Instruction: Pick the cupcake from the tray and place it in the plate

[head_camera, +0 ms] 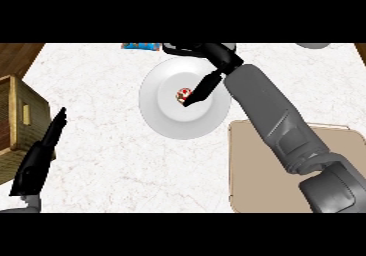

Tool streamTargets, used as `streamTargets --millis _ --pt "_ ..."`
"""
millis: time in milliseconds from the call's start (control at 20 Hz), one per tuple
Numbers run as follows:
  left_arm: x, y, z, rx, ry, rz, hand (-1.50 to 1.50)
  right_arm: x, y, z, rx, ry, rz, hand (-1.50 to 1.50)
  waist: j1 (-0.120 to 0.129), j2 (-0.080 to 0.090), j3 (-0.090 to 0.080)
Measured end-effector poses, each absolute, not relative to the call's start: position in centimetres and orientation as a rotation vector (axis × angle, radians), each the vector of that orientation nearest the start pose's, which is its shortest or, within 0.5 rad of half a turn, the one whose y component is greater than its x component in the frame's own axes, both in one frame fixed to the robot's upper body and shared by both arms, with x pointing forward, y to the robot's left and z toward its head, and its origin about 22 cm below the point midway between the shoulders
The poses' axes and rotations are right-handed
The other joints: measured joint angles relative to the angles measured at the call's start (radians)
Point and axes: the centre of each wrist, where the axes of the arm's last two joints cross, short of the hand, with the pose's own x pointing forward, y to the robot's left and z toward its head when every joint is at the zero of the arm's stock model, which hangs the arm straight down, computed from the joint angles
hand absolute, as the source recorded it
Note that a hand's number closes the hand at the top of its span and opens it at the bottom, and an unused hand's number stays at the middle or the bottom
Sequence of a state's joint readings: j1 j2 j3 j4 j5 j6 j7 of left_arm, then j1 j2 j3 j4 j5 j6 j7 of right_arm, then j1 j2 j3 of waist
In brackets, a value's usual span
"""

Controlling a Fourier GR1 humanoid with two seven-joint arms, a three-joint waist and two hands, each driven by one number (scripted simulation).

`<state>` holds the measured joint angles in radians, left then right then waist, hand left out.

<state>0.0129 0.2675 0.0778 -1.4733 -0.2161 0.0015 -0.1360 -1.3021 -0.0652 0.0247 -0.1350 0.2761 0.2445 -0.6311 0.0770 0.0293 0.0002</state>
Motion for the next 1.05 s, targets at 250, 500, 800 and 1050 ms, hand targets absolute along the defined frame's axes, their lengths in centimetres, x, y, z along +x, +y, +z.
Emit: streamTargets --millis 250,500,800,1050 --pt "24.2 31.8 0.5 0.417 -1.571 -0.353 0.0 46.9 -13.9 11.4 0.356 -1.791 0.778 -1.5 0.011 0.012 0.001" --pt "24.3 31.7 0.8 0.408 -1.588 -0.363 0.0 47.3 -18.7 11.9 0.399 -1.818 0.674 -1.5 0.03 0.023 0.002" --pt "24.7 31.3 1.3 0.395 -1.613 -0.381 0.0 47.3 -23.3 13.1 0.335 -1.854 0.646 -1.5 0.052 0.037 0.004" --pt "25.0 31.0 1.5 0.381 -1.629 -0.391 0.0 47.2 -25.5 13.9 0.288 -1.872 0.636 -1.5 0.068 0.045 0.006"
